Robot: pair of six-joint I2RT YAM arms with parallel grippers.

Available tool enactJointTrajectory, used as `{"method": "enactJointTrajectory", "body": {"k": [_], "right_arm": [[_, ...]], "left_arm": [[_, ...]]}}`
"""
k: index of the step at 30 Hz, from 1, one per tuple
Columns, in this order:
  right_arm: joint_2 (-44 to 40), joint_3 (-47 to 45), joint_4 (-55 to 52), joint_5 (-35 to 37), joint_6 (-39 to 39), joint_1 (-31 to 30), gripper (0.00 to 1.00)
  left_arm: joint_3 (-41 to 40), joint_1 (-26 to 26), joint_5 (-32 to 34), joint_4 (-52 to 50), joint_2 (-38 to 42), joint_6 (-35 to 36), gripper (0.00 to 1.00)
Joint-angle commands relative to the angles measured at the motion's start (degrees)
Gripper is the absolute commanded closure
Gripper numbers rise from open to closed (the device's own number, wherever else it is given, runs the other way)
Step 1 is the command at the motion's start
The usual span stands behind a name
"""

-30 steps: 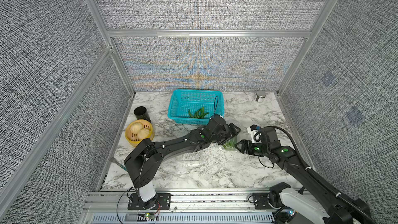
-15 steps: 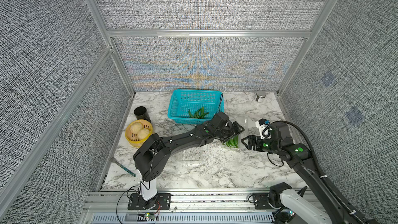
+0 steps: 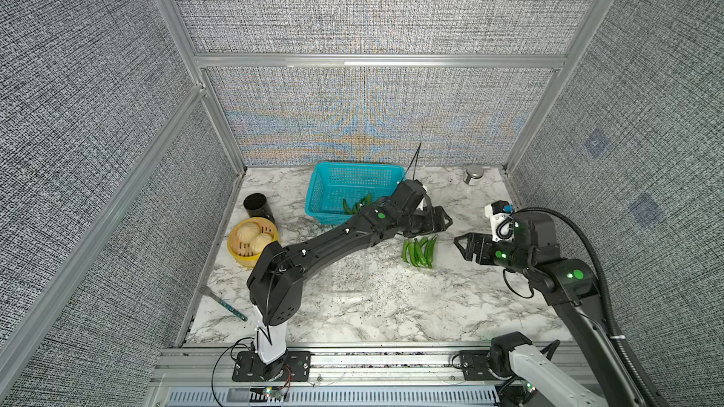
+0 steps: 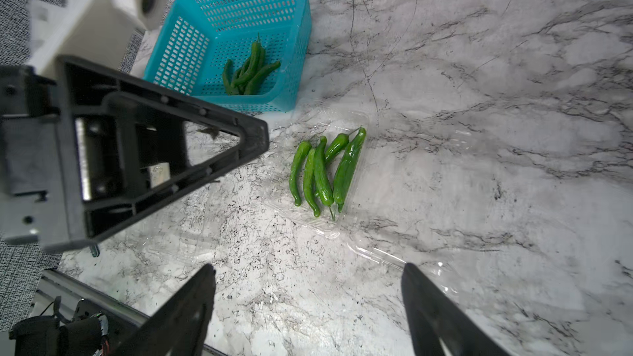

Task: Take small green peppers out of containers
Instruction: Open the packing box at the center of the board.

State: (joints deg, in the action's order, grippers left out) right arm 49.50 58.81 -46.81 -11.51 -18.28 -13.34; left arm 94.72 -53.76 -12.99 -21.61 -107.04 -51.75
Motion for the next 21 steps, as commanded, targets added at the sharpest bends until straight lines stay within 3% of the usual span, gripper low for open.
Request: {"method": "enactJointTrajectory", "body": {"k": [1, 8, 14, 21], "right_arm": [[4.21, 0.84, 2.09, -3.43, 1.35, 0.07, 0.16], [21.55, 4.14, 8.87, -9.35, 3.78, -1.49, 0.25], [37.68, 13.32, 6.02, -4.61, 6.29, -9.17, 0.29], [50.80, 15.97, 6.42, -0.45, 4.87, -11.24, 0.33]], "left_arm": [[-0.25, 0.70, 9.52, -14.96, 0.78, 6.46, 0.27], [-9.57, 3.52, 11.69, -15.36, 4.18, 4.11, 0.38], [-15.92, 4.52, 13.77, -15.86, 8.65, 3.85, 0.38], [-24.40, 5.48, 14.71, -15.04, 14.82, 3.76, 0.38]]}}
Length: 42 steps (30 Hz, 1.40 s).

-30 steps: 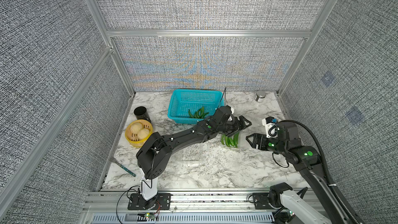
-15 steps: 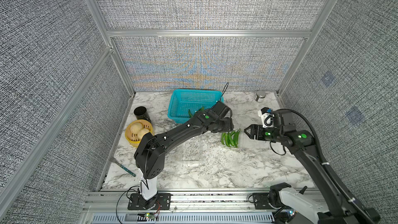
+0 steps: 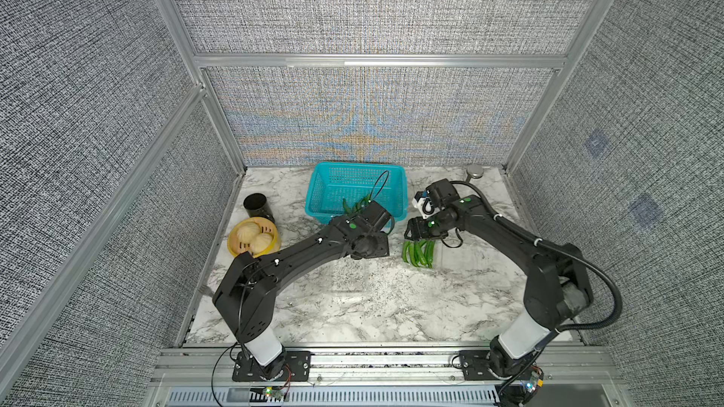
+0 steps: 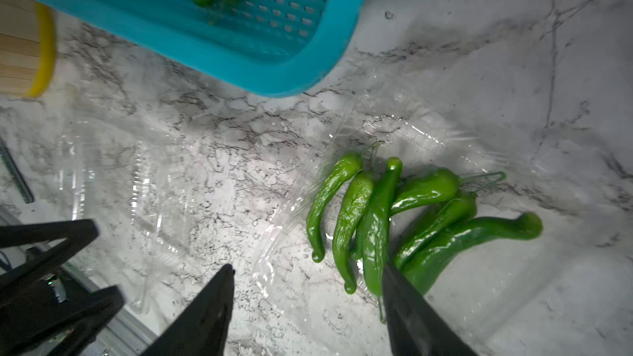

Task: Take small green peppers out of containers
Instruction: Open the packing box at the center of the board, then pick up the green pepper from the packing box.

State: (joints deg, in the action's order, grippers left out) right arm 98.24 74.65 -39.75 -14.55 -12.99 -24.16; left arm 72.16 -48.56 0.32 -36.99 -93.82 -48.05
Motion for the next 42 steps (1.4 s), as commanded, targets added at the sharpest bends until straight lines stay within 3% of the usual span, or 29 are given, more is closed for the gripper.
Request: {"method": "enactJointTrajectory", "body": {"k": [1, 7, 18, 26, 42], "right_arm": [[2.90, -0.05, -0.05, 2.81, -0.66, -0.59, 0.34], [7.69, 0.58, 2.02, 4.00, -1.71, -1.38, 0.41], [14.99, 3.49, -0.92, 9.68, -0.46, -3.49, 0.66], [9.77, 0.88, -1.40, 10.15, 0.50, -3.61, 0.74], [-2.08, -1.88, -2.98, 4.88, 1.14, -4.14, 0.78]], "left_arm": [[-2.84, 0.37, 1.51, 0.59, 2.34, 0.06, 0.38], [-6.98, 0.92, 1.11, 1.46, 4.79, 0.72, 0.38], [-7.91, 0.95, -0.32, 2.87, 4.70, 1.56, 0.39], [-8.53, 0.98, -0.94, 3.31, 4.68, 1.91, 0.41], [-8.20, 1.01, -1.09, 3.53, 5.18, 1.82, 0.42]]}}
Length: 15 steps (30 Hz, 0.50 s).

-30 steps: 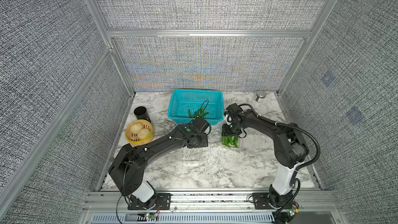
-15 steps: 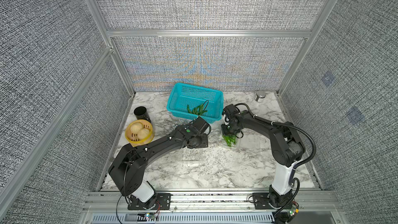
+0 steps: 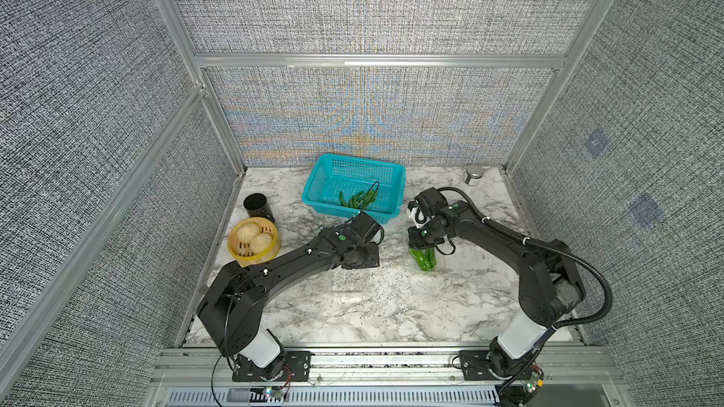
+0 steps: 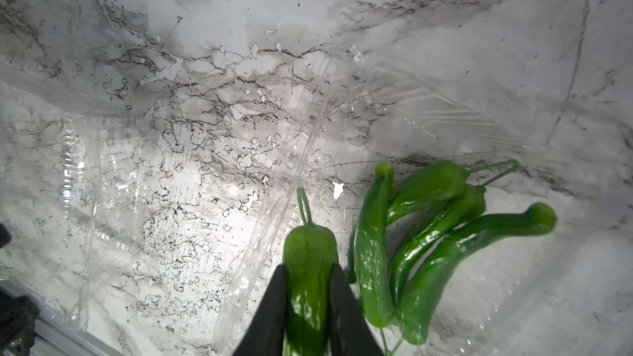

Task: Take small green peppers out of containers
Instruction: Pick up the green pepper from the packing box.

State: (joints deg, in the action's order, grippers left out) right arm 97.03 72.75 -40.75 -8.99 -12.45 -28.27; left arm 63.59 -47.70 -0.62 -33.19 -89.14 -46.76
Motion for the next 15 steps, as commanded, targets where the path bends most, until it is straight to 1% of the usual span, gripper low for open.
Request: {"method": "enactJointTrajectory", "body": {"k": [1, 6, 11, 15], "right_arm": [[-1.55, 0.09, -2.49, -0.36, 0.67, -0.03, 0.79], [-5.59, 2.10, -5.96, 1.30, 1.15, -0.03, 0.78], [-8.28, 7.58, -9.20, 1.55, 1.64, -0.03, 0.78], [-8.86, 12.15, -8.29, 0.10, 1.85, -0.03, 0.78]], "left_arm": [[0.30, 0.11, 0.06, -0.32, 0.63, 0.53, 0.42], [-0.22, 0.09, 0.95, 0.05, 1.95, 0.44, 0.42], [0.22, 0.15, 1.47, 0.15, 2.80, 0.92, 0.42], [0.26, 0.09, 2.61, 0.13, 4.33, 0.97, 0.42]]}}
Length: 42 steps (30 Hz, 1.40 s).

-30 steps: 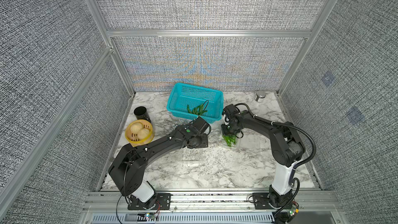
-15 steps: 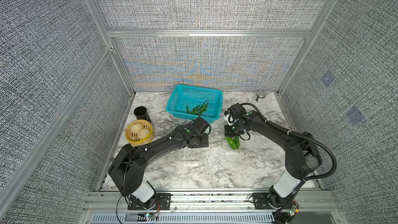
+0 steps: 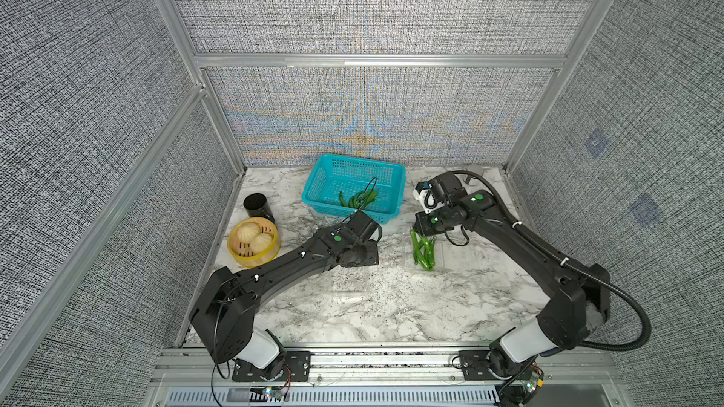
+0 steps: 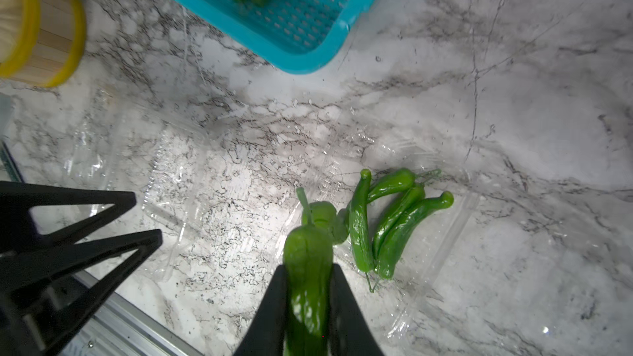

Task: Take small green peppers out of containers
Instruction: Pick up the green pepper from the packing box, then place the green pepper in the basket.

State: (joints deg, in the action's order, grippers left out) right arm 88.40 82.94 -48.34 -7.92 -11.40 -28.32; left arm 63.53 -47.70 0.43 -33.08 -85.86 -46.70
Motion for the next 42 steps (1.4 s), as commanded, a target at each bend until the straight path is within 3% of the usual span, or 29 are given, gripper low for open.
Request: {"method": "enactJointTrajectory", "body": {"k": [1, 6, 12, 22, 30, 33, 35, 37, 38, 42], "right_arm": [[0.05, 3.21, 0.10, -1.51, 1.02, 0.01, 0.79], [2.77, 7.68, 8.82, -2.71, 1.15, 0.34, 0.78], [12.13, 17.66, 18.01, -4.85, 1.33, 1.59, 0.78], [35.72, 33.77, 29.86, -10.49, -5.26, 3.43, 0.78], [52.09, 50.16, 24.60, -10.27, -5.48, 1.78, 0.78], [54.33, 51.51, 23.20, -9.31, -4.76, 1.25, 0.76], [55.68, 52.64, 20.82, -9.26, -4.54, 1.25, 0.67], [56.60, 54.13, 17.52, -9.13, -3.30, 1.25, 0.39], [56.34, 54.04, 16.65, -9.13, -2.88, 1.10, 0.30], [48.42, 47.76, 17.79, -9.06, -1.40, 1.30, 0.16]], "left_arm": [[0.29, 0.11, 1.99, -0.05, 1.61, 0.91, 0.42], [0.11, 0.48, 3.66, -0.97, 4.37, 1.33, 0.42], [-0.50, 1.20, 4.70, -2.21, 6.77, 1.61, 0.42], [-2.12, 1.98, 5.32, -3.22, 8.87, 1.17, 0.42], [-2.08, 2.14, 4.88, -3.75, 8.87, 1.42, 0.42], [-2.20, 2.25, 5.07, -3.92, 8.92, 1.52, 0.42], [-2.31, 2.29, 4.86, -3.90, 8.59, 1.57, 0.42], [-2.36, 2.35, 4.46, -3.67, 8.22, 1.56, 0.42], [-2.29, 2.35, 4.31, -3.61, 8.09, 1.56, 0.42], [-2.05, 2.35, 4.08, -3.17, 7.91, 1.59, 0.42]]}}
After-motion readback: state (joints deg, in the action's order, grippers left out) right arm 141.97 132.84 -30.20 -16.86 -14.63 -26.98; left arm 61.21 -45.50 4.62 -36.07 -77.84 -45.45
